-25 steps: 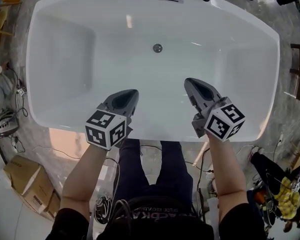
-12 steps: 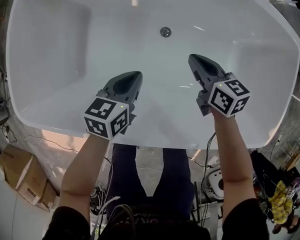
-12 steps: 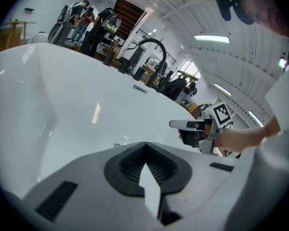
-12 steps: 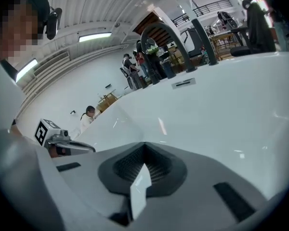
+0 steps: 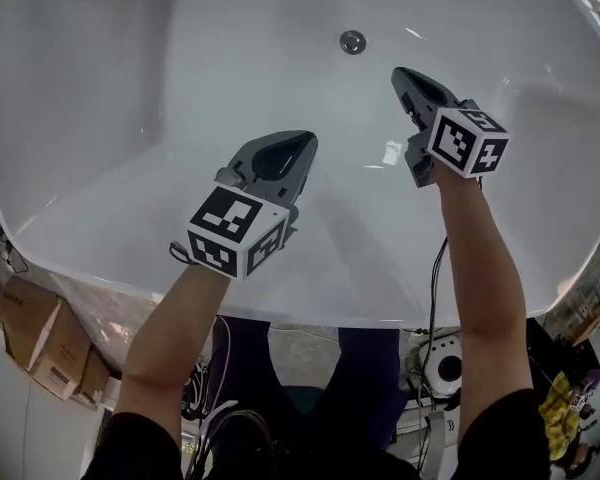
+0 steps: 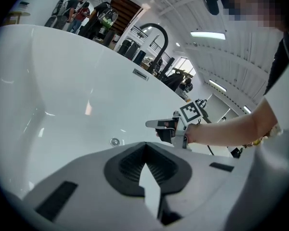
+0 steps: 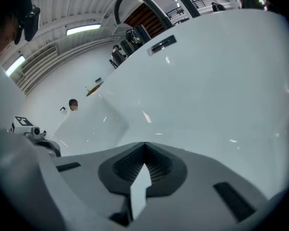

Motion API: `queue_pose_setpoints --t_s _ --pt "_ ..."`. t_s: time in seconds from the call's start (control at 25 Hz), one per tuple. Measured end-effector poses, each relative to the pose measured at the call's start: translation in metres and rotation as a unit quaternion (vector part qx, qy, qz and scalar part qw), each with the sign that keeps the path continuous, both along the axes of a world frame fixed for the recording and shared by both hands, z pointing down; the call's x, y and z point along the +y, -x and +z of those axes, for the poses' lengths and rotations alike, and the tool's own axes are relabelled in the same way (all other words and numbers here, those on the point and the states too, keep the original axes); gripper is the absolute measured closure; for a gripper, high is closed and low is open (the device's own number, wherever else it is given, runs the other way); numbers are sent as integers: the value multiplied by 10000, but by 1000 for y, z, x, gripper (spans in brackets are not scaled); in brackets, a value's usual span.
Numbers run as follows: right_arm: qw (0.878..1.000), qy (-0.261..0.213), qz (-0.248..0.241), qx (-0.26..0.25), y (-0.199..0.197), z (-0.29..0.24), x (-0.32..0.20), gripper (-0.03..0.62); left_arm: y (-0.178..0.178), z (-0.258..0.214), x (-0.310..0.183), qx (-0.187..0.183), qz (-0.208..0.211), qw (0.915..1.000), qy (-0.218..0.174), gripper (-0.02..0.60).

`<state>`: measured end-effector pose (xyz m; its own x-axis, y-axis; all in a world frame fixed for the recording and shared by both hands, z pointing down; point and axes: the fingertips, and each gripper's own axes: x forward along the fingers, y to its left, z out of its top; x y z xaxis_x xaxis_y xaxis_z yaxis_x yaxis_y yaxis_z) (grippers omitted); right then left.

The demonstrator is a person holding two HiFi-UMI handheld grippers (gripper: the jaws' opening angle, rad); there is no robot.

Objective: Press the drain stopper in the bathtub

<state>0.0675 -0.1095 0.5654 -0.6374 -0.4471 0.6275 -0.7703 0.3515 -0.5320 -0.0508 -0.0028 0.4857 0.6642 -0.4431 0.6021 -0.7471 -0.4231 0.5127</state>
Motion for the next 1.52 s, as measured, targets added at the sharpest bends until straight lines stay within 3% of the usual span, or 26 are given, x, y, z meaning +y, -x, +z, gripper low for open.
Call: queue_pose_setpoints --t_s 0.76,1.08,1.24,1.52 --pt "9959 368 -340 751 17 185 -59 582 -6 37 -4 25 93 9995 294 578" --pt "9937 589 -153 938 15 226 -66 582 -7 40 -5 -127 231 9982 545 578" --pt "9909 673 -285 1127 16 240 -66 582 -9 33 -8 176 97 9971 728 578" --pt "9887 833 -235 1225 21 261 -72 582 -9 28 -12 257 102 9961 841 578"
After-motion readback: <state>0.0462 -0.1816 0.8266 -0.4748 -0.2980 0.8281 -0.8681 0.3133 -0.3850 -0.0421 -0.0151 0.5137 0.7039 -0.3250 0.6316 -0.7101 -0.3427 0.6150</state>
